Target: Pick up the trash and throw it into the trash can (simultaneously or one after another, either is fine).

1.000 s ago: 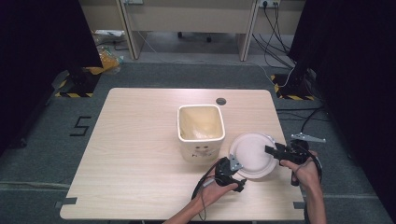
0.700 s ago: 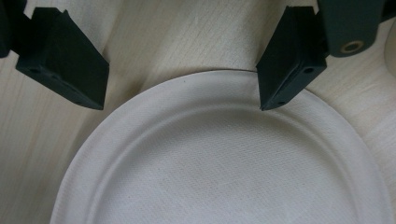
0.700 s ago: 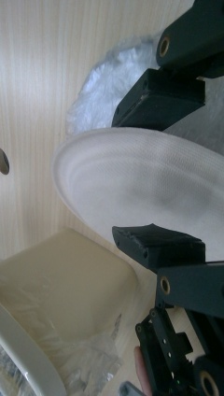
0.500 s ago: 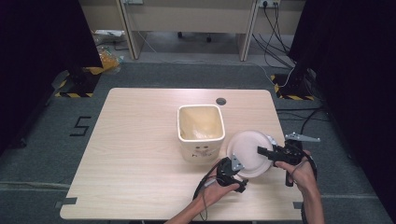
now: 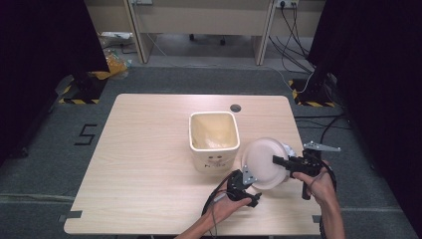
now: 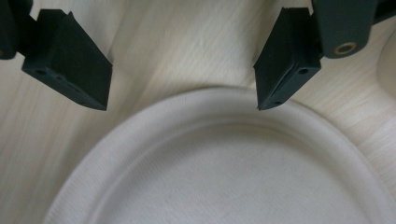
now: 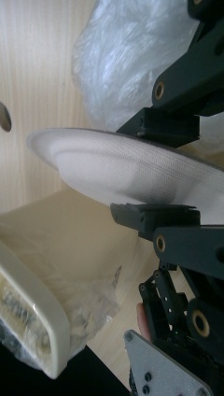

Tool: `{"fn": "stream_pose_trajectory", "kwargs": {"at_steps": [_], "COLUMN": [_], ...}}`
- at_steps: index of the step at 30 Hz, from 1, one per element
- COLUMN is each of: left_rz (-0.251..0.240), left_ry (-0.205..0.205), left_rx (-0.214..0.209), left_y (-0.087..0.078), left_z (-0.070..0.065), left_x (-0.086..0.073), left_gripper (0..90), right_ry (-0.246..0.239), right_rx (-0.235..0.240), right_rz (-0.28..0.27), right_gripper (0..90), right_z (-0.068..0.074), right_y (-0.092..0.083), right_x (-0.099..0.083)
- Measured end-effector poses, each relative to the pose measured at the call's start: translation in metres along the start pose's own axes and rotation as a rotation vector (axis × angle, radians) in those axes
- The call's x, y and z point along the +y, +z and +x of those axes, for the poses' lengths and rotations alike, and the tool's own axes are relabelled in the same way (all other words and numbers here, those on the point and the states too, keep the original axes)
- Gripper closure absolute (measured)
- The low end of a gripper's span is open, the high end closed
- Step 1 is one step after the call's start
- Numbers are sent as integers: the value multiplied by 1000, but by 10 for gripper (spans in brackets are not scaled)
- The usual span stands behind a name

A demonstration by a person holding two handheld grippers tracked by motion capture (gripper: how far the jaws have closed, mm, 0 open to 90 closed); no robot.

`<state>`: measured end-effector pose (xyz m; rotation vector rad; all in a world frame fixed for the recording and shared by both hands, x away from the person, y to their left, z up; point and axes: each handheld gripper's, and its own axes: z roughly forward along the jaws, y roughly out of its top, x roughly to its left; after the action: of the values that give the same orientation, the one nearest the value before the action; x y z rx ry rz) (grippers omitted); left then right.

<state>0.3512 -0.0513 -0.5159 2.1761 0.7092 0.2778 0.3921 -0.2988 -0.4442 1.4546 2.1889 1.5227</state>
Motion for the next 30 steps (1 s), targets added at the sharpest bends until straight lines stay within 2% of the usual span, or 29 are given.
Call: {"fn": "stream_pose_trajectory", "kwargs": {"at_steps": [4, 8, 11, 16, 24, 30], "left_rz": [10, 20, 24, 16, 19, 17], "left_ry": [23, 25, 5, -20, -58, -106], "left_rx": [1, 12, 38, 80, 131, 168], "left_y": [-16, -35, -51, -73, -99, -114], "left_z": [1, 9, 19, 34, 53, 70], "left_x": [-11, -27, -41, -60, -83, -96], "left_gripper": [182, 182, 181, 181, 179, 178], "right_ry": [-26, -35, -19, 0, 3, -12], "right_rx": [43, 61, 117, 146, 169, 177], "right_rz": [-10, -22, -43, -70, -104, -139], "right_gripper": [712, 745, 796, 835, 836, 836], "right_z": [8, 11, 13, 13, 18, 23], "right_y": [-2, -4, -6, -8, -15, -24], "right_x": [3, 4, 5, 5, 9, 15]}}
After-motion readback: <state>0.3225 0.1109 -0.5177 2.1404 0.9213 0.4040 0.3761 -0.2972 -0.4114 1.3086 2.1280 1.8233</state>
